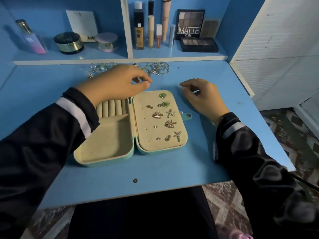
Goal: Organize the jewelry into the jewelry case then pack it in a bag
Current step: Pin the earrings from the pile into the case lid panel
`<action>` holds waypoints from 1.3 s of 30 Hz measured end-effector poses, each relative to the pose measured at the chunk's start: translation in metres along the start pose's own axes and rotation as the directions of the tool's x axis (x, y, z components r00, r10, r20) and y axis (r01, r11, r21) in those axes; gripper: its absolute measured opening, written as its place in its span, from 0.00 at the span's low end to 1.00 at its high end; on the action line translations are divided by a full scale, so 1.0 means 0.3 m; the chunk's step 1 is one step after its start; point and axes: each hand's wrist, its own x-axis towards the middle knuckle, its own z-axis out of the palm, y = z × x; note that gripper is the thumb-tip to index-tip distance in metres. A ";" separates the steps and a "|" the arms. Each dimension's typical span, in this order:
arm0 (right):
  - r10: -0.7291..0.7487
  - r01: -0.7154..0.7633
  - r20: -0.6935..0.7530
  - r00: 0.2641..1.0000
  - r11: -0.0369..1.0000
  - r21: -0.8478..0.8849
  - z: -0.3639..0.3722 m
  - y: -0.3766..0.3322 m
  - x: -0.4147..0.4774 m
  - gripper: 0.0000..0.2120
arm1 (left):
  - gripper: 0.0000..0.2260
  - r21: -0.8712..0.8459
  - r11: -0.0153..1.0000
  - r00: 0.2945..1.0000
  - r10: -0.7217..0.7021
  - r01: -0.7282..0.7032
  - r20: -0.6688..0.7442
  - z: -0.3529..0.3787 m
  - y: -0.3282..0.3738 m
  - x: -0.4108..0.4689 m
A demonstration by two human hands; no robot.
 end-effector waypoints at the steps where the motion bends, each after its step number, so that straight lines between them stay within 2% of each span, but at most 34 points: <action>1: 0.015 -0.015 -0.016 1.000 1.000 -0.019 0.005 0.015 0.026 0.08 | 0.11 -0.015 1.000 1.000 -0.004 0.003 -0.002 0.007 -0.009 0.027; 7: 0.061 -0.068 -0.077 0.995 0.994 -0.088 0.030 0.083 0.167 0.09 | 0.09 -0.084 0.995 0.998 0.050 -0.047 0.026 0.068 -0.028 0.149; 12: 0.062 -0.072 -0.095 0.994 0.991 -0.112 0.050 0.121 0.260 0.09 | 0.09 -0.109 0.989 0.988 0.109 -0.098 0.108 0.086 -0.045 0.205; 22: 0.020 -0.028 -0.102 0.995 0.996 -0.079 0.067 0.138 0.338 0.09 | 0.07 -0.194 0.965 0.976 0.197 -0.177 0.095 0.109 -0.054 0.223; 29: 0.050 -0.054 -0.058 0.997 0.997 -0.054 0.069 0.132 0.355 0.07 | 0.02 -0.186 0.966 0.977 0.199 -0.182 0.080 0.114 -0.064 0.224; 39: 0.017 -0.019 -0.017 1.000 0.992 -0.124 0.076 0.115 0.322 0.06 | 0.02 -0.323 0.944 0.997 0.072 -0.072 -0.013 0.097 -0.053 0.172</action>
